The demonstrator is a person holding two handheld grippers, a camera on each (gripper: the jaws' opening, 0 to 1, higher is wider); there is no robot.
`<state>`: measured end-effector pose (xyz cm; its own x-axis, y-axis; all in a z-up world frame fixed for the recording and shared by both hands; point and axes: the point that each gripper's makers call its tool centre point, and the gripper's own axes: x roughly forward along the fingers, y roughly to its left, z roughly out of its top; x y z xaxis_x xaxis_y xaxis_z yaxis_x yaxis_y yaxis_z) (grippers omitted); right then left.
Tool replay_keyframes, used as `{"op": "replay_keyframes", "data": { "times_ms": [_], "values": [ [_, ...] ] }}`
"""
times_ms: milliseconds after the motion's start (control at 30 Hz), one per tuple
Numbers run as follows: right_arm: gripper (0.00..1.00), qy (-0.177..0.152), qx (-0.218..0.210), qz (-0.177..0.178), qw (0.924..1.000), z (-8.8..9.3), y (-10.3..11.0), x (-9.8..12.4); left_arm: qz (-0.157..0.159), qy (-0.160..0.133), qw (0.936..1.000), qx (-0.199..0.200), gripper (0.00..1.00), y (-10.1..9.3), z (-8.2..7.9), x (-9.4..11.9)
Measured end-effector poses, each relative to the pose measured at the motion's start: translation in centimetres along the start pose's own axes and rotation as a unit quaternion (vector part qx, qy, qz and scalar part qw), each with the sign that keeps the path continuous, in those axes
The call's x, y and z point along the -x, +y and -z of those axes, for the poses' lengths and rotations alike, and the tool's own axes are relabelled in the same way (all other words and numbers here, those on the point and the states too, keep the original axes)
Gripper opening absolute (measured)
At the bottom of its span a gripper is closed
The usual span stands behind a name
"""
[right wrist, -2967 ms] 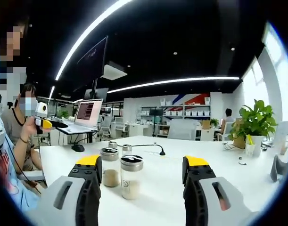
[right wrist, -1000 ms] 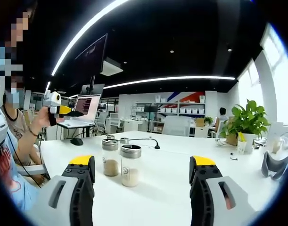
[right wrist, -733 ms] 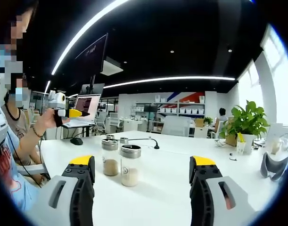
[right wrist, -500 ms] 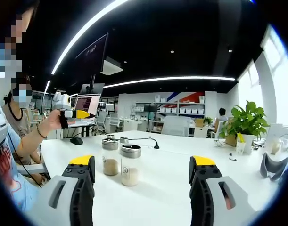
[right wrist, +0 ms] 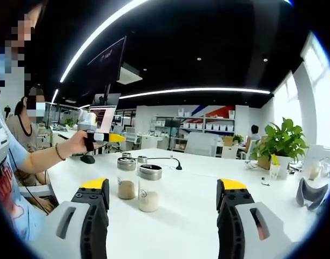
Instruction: Rotate the seasoning bottle until the label or dispensing opening points toward the visible target arrow and the bottle remains upright within the marked orientation range
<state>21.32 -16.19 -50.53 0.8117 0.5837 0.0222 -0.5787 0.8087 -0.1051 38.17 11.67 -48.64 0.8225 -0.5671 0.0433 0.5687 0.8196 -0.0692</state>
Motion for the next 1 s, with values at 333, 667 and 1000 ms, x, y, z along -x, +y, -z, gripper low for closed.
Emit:
{"op": "replay_keyframes", "data": {
  "times_ms": [333, 667, 1000],
  "values": [
    [0.83, 0.002, 0.005, 0.002, 1.0000, 0.0, -0.1, 0.1, -0.018, 0.023, 0.9996, -0.003, 0.88, 1.3, 2.6, -3.4],
    [0.81, 0.001, 0.010, -0.001, 0.9999, -0.2, 0.2, 0.2, -0.065, 0.038, 0.9960, -0.047, 0.81, 3.1, 4.3, -5.9],
    [0.81, -0.001, 0.017, 0.004, 0.9999, -0.5, 0.0, 0.6, -0.090, 0.052, 0.9944, -0.019, 0.74, 4.8, 6.0, -7.1]
  ]
}}
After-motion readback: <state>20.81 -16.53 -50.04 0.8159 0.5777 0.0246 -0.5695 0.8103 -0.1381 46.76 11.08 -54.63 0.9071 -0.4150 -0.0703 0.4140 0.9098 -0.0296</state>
